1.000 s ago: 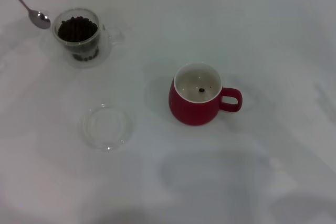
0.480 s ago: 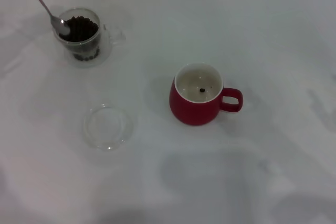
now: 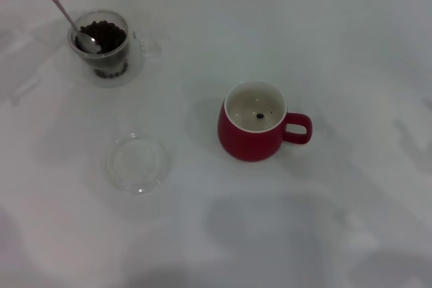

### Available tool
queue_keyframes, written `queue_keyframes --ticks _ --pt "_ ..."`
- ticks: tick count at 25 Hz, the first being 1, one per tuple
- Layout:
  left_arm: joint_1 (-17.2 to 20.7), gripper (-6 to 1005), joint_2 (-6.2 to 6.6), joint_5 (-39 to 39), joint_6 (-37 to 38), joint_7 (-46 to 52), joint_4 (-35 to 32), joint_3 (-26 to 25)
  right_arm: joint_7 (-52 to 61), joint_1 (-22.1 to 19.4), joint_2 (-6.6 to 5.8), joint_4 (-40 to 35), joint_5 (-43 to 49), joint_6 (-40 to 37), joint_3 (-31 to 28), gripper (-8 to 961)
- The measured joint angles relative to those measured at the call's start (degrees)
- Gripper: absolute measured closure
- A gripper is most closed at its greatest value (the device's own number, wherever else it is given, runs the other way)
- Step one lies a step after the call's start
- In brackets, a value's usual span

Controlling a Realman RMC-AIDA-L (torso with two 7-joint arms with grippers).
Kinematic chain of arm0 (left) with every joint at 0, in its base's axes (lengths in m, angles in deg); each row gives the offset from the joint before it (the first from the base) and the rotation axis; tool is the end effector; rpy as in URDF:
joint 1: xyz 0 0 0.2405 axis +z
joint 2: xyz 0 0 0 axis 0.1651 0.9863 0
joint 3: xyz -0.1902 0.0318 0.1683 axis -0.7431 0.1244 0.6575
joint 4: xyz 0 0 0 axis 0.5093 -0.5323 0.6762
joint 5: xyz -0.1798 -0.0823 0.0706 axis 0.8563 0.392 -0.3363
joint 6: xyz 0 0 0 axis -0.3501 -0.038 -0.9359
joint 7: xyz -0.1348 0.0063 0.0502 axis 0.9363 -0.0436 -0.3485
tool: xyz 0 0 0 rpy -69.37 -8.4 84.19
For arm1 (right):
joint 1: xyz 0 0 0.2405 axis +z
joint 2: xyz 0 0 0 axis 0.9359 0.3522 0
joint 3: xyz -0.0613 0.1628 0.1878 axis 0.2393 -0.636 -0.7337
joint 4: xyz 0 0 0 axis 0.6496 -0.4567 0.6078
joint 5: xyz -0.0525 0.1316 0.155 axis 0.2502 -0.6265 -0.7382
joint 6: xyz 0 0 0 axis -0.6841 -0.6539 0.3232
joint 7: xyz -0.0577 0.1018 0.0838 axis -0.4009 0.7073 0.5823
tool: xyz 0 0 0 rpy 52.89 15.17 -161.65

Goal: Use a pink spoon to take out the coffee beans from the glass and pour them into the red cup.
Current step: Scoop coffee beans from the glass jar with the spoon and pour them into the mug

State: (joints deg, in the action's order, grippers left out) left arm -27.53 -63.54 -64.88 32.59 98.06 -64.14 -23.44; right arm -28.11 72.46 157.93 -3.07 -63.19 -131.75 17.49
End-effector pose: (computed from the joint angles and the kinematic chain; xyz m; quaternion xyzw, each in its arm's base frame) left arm -0.2883 0.4216 0.0485 -0.7549 -0.5040 -0.2971 0.2963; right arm 0.3349 0.1459 0.0452 -0.7008 0.0672 0.4784 0.5249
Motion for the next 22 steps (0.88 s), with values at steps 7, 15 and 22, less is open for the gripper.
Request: queue_keyframes --ticks 7,15,22 --pt "0.3 866 -1.78 0.47 -0.58 1.14 2.37 -0.97 0.06 0.29 0.0 0.02 0.0 0.5 0.01 241" --pt "5.25 866 -2.81 6.59 0.61 2.04 3.95 -1.96 0.07 0.43 -0.23 0.11 0.08 0.57 0.16 241" --pt "10.47 866 -3.75 14.2 3.94 2.0 3.95 -1.99 -0.39 0.71 -0.39 0.1 0.79 0.62 0.18 241"
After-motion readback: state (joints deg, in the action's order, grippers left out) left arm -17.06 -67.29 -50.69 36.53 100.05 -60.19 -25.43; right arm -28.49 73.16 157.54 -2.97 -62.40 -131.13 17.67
